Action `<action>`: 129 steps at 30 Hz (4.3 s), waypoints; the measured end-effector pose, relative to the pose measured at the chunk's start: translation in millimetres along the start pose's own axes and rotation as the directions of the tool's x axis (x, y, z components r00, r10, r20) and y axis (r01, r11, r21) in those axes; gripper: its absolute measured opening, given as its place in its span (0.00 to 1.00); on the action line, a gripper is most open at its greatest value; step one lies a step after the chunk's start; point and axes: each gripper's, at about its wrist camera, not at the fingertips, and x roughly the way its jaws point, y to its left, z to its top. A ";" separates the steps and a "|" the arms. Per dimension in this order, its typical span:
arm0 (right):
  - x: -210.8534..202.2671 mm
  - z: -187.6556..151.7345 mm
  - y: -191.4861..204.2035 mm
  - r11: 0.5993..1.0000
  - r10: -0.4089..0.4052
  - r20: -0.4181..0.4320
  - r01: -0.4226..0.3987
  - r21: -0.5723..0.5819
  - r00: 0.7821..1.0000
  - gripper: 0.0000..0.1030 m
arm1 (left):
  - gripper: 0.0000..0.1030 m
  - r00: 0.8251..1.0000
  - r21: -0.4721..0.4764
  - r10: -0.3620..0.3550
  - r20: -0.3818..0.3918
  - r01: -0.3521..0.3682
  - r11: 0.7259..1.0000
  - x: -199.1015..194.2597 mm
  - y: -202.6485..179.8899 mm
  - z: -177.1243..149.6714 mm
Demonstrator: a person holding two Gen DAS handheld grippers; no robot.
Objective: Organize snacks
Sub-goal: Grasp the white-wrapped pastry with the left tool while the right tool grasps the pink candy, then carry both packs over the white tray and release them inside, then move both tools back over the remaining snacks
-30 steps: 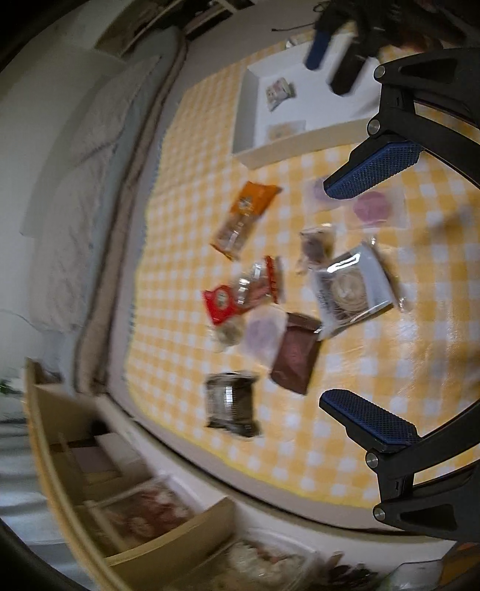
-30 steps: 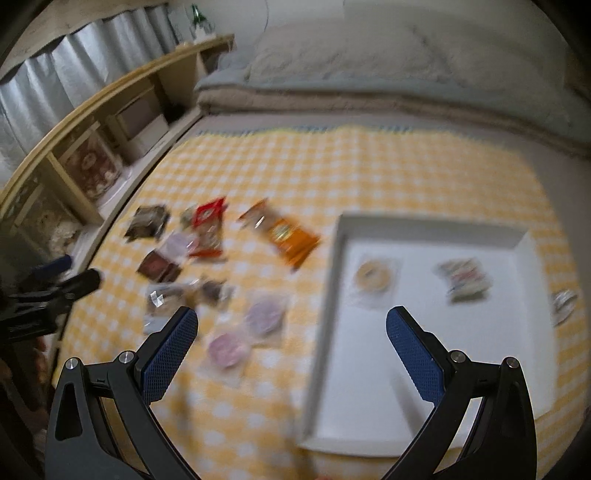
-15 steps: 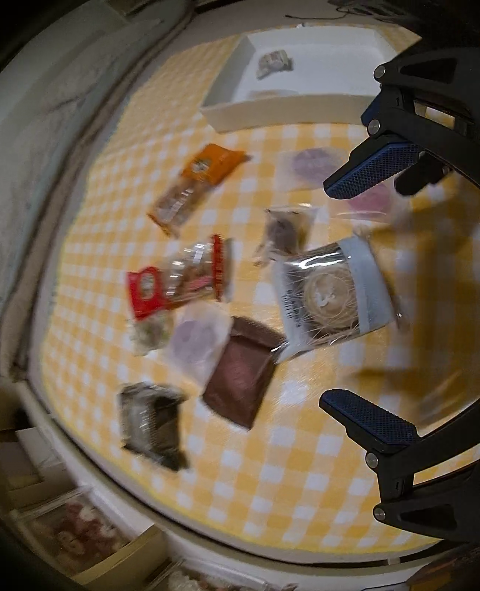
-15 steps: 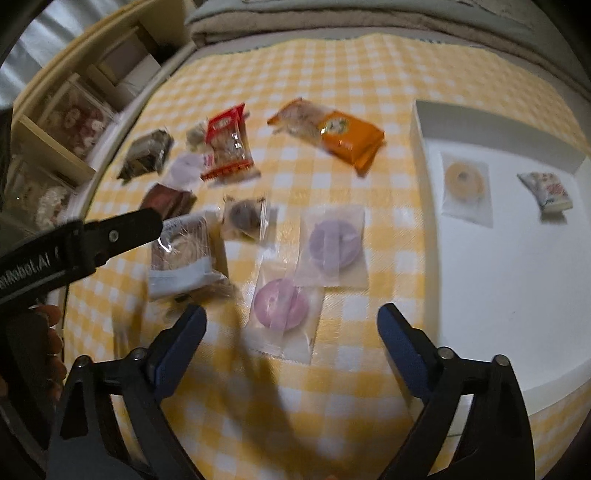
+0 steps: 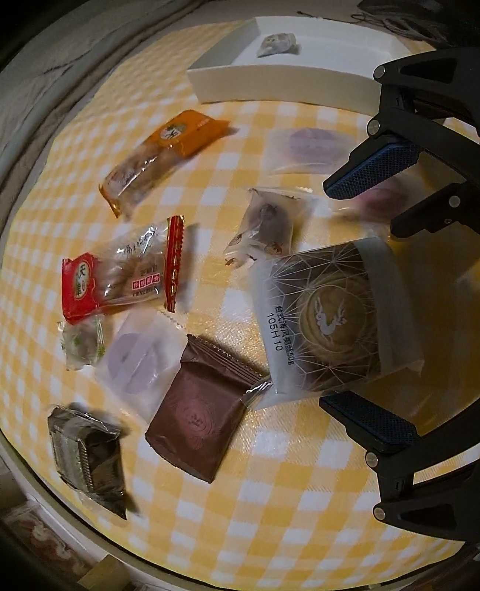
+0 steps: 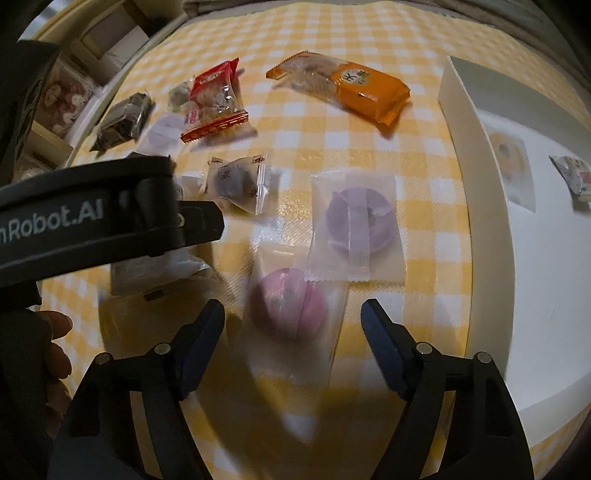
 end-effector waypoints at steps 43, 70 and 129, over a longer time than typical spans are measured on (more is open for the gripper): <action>-140.9 43.9 -44.1 0.986 -0.013 0.371 0.073 -0.148 0.928 0.51 | 0.60 0.900 0.177 -0.157 0.406 0.091 0.980 -155.7 1.9 -51.3; -198.4 5.9 -182.2 0.990 -0.139 0.411 0.138 0.033 0.901 0.51 | 0.60 0.887 0.374 -0.346 0.305 0.222 0.900 -121.3 -150.7 -71.8; -170.9 -54.0 -303.2 0.966 -0.242 0.165 0.222 0.129 0.956 1.00 | 1.00 0.939 0.482 -0.305 0.159 0.196 0.854 -40.5 -177.6 -109.9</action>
